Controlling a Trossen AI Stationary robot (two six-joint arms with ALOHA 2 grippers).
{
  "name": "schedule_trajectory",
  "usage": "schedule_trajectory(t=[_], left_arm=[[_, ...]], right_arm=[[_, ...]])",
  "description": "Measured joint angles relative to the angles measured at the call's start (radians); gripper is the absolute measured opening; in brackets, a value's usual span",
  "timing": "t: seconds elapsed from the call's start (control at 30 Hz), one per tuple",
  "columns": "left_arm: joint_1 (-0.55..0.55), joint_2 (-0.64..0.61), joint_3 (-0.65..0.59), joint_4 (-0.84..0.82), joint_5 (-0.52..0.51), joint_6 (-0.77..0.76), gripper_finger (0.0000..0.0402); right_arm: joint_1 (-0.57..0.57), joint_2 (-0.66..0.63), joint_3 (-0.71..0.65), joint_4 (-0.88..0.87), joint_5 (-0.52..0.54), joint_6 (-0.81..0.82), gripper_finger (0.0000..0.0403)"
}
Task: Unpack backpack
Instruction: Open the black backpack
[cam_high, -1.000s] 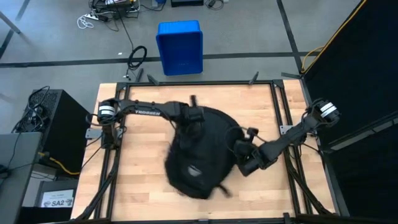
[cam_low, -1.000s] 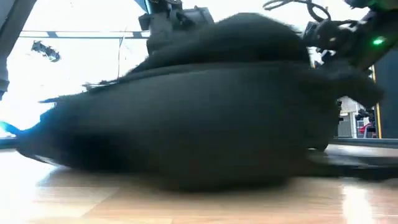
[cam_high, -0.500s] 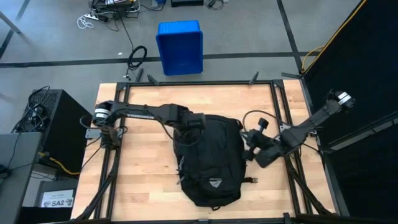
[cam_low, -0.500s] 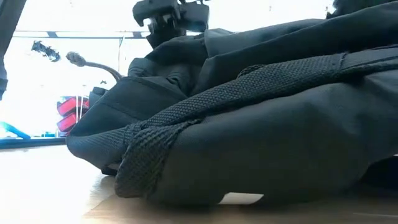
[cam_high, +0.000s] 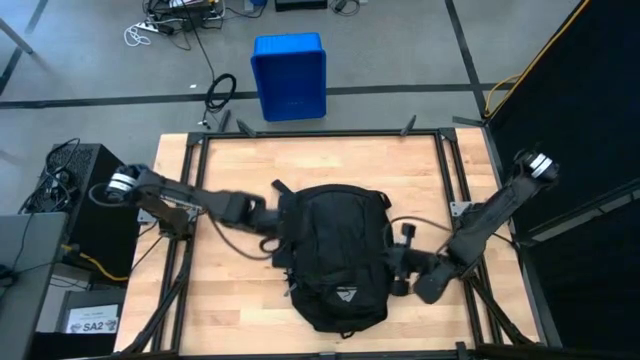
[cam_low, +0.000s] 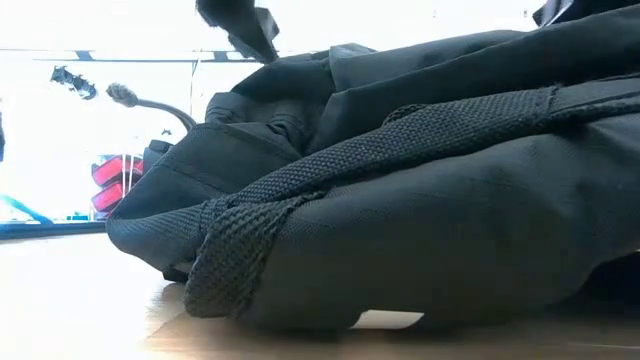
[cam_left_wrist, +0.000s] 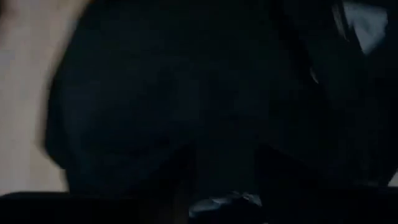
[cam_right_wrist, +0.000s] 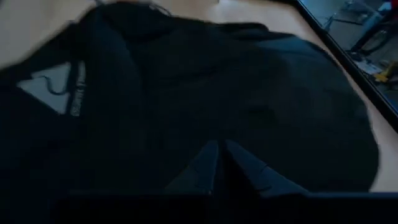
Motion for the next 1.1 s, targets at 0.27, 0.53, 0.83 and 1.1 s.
schedule_trajectory(t=[0.27, 0.53, 0.83, 1.1], left_arm=[[-0.198, -0.026, -0.211, 0.122, -0.296, -0.199, 0.0131], [-0.346, -0.026, -0.278, 0.118, -0.55, -0.307, 0.0111], [-0.454, -0.021, -0.278, 0.126, -0.586, -0.463, 0.0007], [-0.48, 0.066, -0.278, 0.239, -0.673, -0.547, 0.0005]], right_arm=[[-0.068, 0.149, 0.0, 0.543, -0.161, -0.479, 0.0004], [-0.125, 0.157, 0.0, 0.894, -0.195, -0.689, 0.0006], [-0.226, 0.157, 0.0, 0.924, -0.209, -0.744, 0.0003], [-0.283, 0.157, 0.0, 0.814, -0.235, -0.745, 0.0006]])
